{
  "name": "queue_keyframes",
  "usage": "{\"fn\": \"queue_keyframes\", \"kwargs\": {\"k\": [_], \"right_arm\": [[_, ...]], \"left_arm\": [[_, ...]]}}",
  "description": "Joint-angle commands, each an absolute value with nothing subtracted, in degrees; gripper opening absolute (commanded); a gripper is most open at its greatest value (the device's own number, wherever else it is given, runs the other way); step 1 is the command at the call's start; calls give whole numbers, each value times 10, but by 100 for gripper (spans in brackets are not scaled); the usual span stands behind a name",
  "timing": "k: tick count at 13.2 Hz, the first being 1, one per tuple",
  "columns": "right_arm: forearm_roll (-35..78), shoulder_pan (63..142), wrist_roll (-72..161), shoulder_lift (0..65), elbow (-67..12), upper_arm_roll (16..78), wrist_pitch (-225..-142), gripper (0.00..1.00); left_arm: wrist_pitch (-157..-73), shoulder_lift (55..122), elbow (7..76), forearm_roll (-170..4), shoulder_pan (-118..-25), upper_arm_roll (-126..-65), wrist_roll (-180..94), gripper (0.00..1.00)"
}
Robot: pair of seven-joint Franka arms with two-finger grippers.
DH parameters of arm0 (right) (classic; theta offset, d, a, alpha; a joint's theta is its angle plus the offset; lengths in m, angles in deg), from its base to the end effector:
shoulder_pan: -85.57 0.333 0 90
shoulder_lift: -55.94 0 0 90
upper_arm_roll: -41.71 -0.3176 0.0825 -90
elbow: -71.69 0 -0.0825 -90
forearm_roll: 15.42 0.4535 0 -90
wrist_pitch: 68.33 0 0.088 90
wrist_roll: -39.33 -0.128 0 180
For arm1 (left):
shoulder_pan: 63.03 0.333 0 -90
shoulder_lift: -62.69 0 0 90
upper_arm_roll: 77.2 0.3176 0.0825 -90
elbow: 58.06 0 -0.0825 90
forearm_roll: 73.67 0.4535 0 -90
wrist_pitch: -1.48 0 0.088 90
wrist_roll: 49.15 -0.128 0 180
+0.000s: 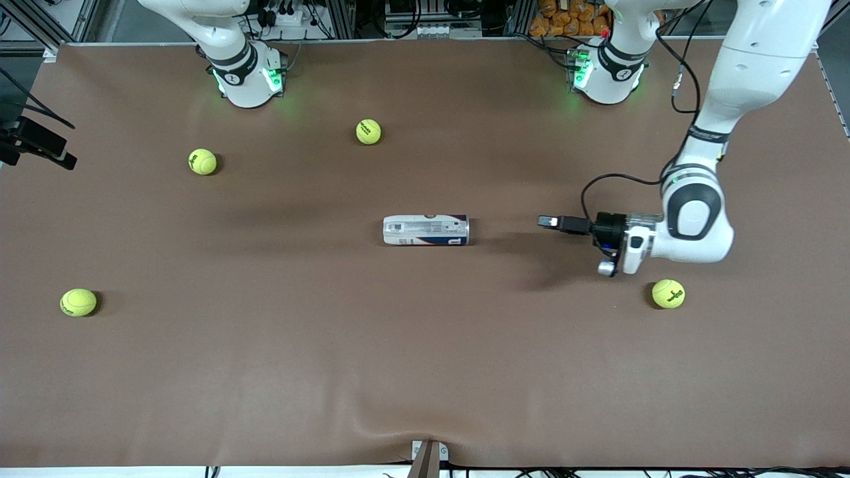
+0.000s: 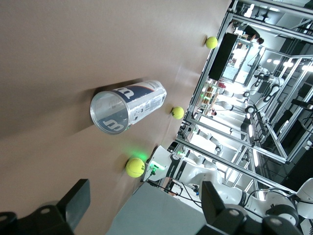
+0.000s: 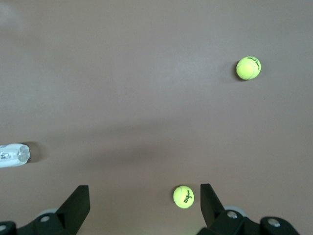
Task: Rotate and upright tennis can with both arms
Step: 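Move the left gripper to the open end of the can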
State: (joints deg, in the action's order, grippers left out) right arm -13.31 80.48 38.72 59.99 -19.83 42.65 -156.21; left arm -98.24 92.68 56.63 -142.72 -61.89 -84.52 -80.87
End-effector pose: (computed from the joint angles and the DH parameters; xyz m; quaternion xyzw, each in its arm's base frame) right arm 0.5954 -0.0584 0.6308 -0.9982 0.0571 -0.0045 0.0188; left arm 0.5776 -0.1695 0.1422 0.7999 0.0397 -0.1989 0.5648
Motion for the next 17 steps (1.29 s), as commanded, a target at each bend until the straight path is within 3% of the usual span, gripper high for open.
{"fn": "queue_keyframes", "kwargs": {"k": [1, 3, 17], "right_arm": [[-141, 794, 385, 627, -241, 407, -1579, 100], [-141, 794, 385, 624, -237, 407, -1572, 100], [-166, 815, 457, 624, -230, 406, -1572, 100]], "left_arm": [[-1035, 928, 598, -1462, -622, -848, -872, 100], [-1069, 952, 625, -1539, -635, -859, -986, 100], [-1134, 981, 617, -1681, -746, -867, -991, 100]]}}
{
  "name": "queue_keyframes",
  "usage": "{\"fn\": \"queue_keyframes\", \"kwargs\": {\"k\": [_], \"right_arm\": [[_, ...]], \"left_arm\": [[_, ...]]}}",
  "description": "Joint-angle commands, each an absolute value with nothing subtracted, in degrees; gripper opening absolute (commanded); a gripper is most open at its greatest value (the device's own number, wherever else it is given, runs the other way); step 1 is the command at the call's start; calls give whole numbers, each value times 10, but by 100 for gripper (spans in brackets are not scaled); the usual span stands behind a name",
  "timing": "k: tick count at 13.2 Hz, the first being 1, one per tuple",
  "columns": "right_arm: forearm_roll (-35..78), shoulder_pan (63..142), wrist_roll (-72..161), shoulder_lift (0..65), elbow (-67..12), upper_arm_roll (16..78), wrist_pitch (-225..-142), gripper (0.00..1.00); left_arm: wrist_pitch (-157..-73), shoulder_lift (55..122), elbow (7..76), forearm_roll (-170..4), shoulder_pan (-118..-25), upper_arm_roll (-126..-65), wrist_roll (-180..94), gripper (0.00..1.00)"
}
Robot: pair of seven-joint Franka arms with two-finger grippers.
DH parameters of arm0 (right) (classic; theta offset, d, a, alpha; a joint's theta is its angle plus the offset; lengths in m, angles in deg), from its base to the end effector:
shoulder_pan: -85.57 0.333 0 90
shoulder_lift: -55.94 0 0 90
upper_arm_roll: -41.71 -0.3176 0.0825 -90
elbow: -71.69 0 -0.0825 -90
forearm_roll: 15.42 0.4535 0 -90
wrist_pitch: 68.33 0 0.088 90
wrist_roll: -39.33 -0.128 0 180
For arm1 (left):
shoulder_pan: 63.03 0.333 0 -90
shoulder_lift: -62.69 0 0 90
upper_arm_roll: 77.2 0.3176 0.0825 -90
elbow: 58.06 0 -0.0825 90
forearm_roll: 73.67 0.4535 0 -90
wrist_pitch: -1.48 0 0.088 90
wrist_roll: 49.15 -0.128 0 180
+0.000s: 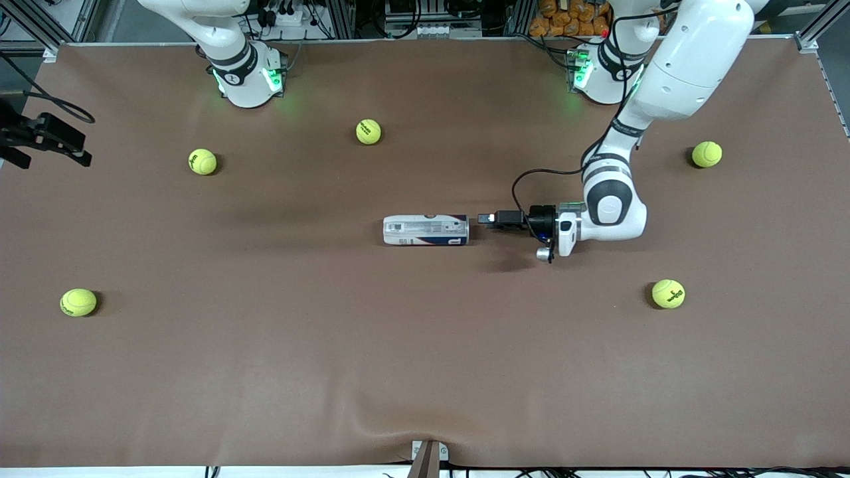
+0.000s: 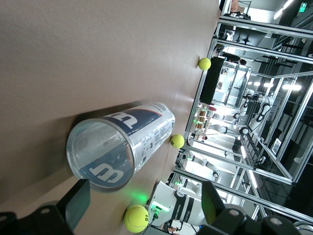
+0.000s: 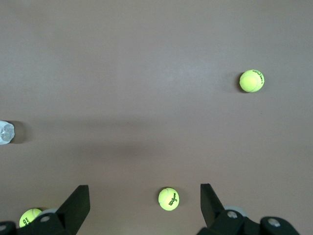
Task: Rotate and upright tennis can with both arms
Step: 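Move the left gripper to the open end of the can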
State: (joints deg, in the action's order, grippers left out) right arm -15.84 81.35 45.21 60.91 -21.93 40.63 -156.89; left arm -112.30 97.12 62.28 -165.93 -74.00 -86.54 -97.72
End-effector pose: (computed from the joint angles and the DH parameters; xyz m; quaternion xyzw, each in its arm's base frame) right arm 0.5930 -0.0331 0.6216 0.9997 0.0238 -0.0011 0.0044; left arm 0.5120 -0.2856 0.0673 0.7922 0.0616 -0.1135 0.5964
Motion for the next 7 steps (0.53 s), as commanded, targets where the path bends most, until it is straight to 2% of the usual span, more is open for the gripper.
{"fn": "queue_keyframes", "kwargs": {"k": [1, 7], "right_arm": [[-166, 815, 456, 624, -230, 406, -1572, 100], [-164, 813, 456, 624, -230, 407, -1572, 100]], "left_arm": [[-1135, 986, 612, -1690, -751, -867, -991, 100], [-1158, 1002, 580, -1725, -778, -867, -992, 100]]}}
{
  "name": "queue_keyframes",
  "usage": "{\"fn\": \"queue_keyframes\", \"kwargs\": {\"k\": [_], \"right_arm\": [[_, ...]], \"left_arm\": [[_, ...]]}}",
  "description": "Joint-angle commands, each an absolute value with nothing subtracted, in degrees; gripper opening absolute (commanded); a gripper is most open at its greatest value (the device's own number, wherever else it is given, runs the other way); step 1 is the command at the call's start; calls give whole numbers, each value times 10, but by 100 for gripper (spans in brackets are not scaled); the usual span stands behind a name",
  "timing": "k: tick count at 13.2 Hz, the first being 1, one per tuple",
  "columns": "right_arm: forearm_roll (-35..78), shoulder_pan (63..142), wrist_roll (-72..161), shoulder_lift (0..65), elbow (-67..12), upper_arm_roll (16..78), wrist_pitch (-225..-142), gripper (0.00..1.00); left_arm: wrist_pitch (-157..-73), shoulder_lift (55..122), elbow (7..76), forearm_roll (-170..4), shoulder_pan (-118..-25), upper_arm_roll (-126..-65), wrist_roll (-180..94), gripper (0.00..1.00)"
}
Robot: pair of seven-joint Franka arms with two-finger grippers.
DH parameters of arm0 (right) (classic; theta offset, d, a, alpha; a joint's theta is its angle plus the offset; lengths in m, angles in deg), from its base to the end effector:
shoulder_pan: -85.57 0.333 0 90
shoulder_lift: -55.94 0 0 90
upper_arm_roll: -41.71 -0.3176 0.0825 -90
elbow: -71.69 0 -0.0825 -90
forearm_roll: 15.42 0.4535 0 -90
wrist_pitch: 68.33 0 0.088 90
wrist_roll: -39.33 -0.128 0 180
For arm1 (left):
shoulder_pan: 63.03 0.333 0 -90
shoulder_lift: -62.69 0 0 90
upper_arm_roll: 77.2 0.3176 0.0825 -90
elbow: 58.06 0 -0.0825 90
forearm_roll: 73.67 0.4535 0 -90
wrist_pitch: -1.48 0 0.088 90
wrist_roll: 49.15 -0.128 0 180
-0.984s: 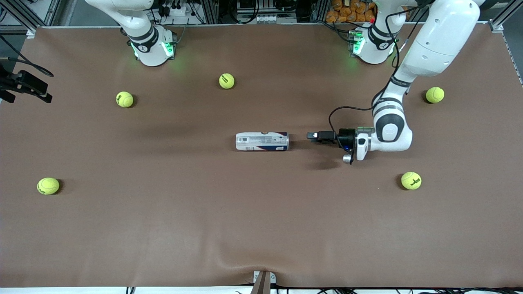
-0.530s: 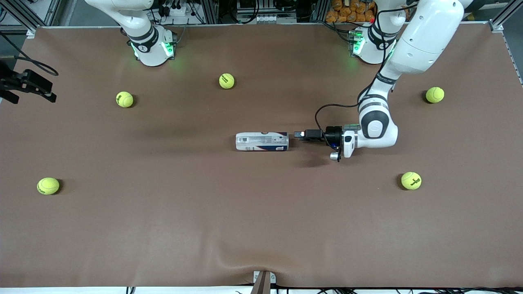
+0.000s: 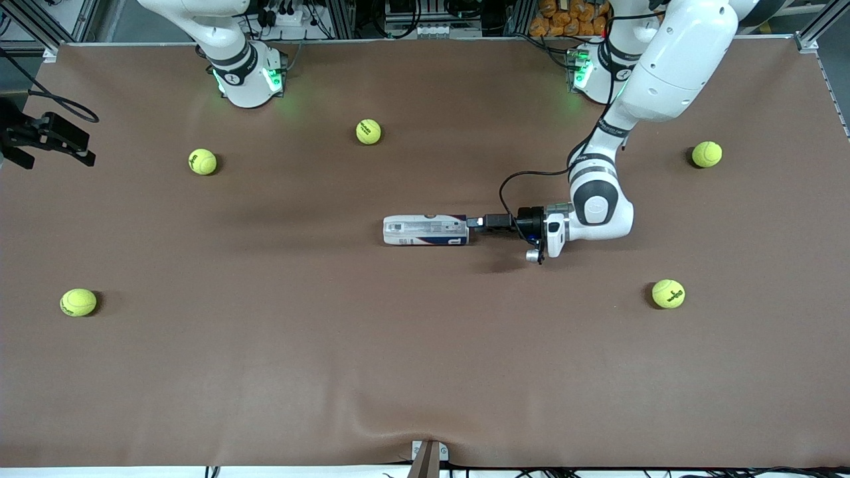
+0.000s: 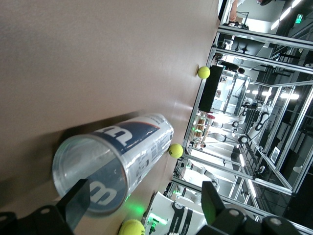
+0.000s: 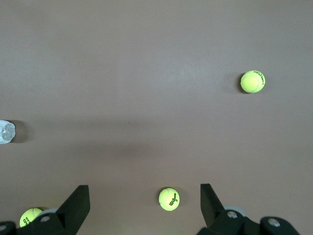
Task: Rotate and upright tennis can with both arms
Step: 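Move the left gripper to the open end of the can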
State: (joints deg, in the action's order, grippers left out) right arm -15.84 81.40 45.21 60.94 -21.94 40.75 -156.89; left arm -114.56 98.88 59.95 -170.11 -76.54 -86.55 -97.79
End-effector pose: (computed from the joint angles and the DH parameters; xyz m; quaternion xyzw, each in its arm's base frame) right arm 0.5928 -0.0338 0.6218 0.9997 0.0232 -0.0010 0.0043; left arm 0.5176 -0.3092 0.0625 0.7906 0.0778 -0.1011 0.5988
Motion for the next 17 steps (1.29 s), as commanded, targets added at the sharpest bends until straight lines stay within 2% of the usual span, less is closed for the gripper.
{"fn": "queue_keyframes", "kwargs": {"k": [1, 3, 4, 5, 6, 14, 17], "right_arm": [[-163, 814, 456, 624, -230, 407, -1572, 100], [-162, 812, 456, 624, -230, 407, -1572, 100], [-162, 811, 456, 624, -230, 408, -1572, 100], [-162, 810, 455, 624, -230, 409, -1572, 100], [-162, 810, 456, 624, -230, 409, -1572, 100], [-161, 810, 455, 624, -230, 410, -1572, 100], [-161, 810, 455, 624, -230, 410, -1571, 100]], "left_arm": [[-1158, 1012, 569, -1730, -781, -867, -992, 100], [-1159, 1022, 558, -1743, -791, -867, -993, 100], [-1159, 1021, 560, -1743, -790, -867, -1005, 66], [-1159, 1021, 563, -1743, -788, -867, -1031, 21], [-1159, 1022, 564, -1743, -787, -867, -1037, 0], [-1158, 1012, 558, -1734, -782, -866, -1010, 0], [-1159, 976, 556, -1719, -788, -864, -950, 0]]}}
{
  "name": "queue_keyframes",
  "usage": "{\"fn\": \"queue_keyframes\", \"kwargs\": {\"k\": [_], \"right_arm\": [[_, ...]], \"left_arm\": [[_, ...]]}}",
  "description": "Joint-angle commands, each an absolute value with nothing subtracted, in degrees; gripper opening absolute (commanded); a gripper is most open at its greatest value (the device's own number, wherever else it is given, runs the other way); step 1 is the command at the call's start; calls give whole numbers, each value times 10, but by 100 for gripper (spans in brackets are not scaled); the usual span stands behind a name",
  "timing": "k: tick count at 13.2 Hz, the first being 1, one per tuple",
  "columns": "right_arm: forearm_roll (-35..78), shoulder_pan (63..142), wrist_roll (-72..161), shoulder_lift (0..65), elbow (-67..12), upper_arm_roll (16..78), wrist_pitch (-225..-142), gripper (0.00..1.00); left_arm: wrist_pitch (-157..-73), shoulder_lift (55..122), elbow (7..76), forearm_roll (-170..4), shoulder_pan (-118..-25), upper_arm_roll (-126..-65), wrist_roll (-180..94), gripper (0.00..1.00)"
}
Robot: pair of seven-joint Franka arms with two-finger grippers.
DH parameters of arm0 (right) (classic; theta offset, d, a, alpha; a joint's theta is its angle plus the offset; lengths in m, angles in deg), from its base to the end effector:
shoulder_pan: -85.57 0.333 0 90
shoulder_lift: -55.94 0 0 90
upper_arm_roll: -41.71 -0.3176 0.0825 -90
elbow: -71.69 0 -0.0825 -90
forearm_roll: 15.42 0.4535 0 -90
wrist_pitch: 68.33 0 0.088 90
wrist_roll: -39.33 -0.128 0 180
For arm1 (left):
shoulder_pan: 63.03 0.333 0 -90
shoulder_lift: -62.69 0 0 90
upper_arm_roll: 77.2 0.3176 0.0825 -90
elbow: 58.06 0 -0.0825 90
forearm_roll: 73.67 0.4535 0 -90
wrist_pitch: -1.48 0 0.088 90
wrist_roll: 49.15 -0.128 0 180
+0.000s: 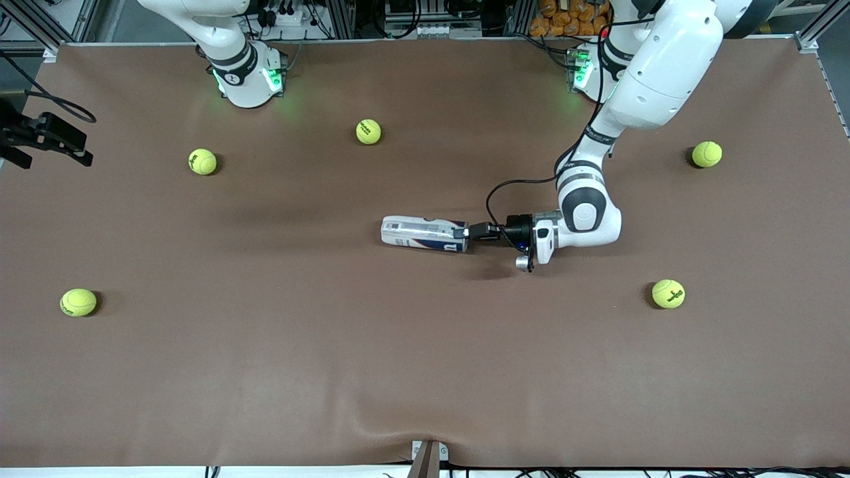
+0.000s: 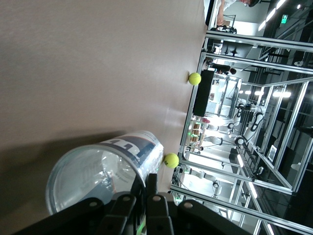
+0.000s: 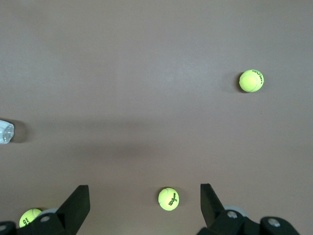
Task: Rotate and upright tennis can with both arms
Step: 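Close the left gripper on the rim of the can's open end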
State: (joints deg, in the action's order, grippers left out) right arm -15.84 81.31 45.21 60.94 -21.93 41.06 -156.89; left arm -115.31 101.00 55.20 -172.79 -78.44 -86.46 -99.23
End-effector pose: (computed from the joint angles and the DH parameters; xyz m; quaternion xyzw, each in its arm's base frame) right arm 0.5925 -0.0381 0.6219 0.9998 0.0197 -0.0009 0.0041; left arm 0.5398 -0.3346 0.0700 0.7837 0.0664 -0.0751 0.6130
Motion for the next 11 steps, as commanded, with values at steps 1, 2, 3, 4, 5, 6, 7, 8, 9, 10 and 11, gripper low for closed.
{"fn": "queue_keyframes", "kwargs": {"k": [1, 2, 3, 4, 5, 6, 7, 8, 9, 10, 11], "right_arm": [[-161, 810, 455, 624, -230, 410, -1572, 100], [-161, 810, 455, 624, -230, 410, -1571, 100], [-161, 810, 455, 624, -230, 410, -1572, 100], [-161, 809, 455, 624, -230, 410, -1571, 100], [-161, 809, 455, 624, -230, 410, -1571, 100], [-161, 809, 455, 624, -230, 410, -1572, 100], [-161, 808, 455, 624, -230, 410, -1572, 100], [-161, 808, 455, 624, -230, 410, -1571, 100], [-161, 808, 455, 624, -230, 410, -1571, 100], [-161, 809, 455, 624, -230, 410, -1571, 100], [-161, 808, 455, 624, -230, 410, -1571, 100]], "left_arm": [[-1159, 965, 548, -1709, -788, -865, -919, 0], [-1159, 957, 539, -1694, -789, -866, -888, 0], [-1161, 951, 530, -1687, -792, -866, -862, 0], [-1178, 943, 525, -1686, -802, -866, -842, 0], [-1201, 928, 523, -1682, -814, -865, -820, 0], [-1222, 914, 518, -1662, -824, -864, -773, 0], [-1242, 901, 506, -1627, -833, -866, -720, 0], [-1261, 888, 495, -1592, -844, -866, -663, 0], [-1271, 877, 486, -1565, -853, -865, -612, 0], [-1275, 870, 473, -1532, -858, -865, -561, 0], [-1282, 867, 462, -1485, -861, -865, -513, 0]]}}
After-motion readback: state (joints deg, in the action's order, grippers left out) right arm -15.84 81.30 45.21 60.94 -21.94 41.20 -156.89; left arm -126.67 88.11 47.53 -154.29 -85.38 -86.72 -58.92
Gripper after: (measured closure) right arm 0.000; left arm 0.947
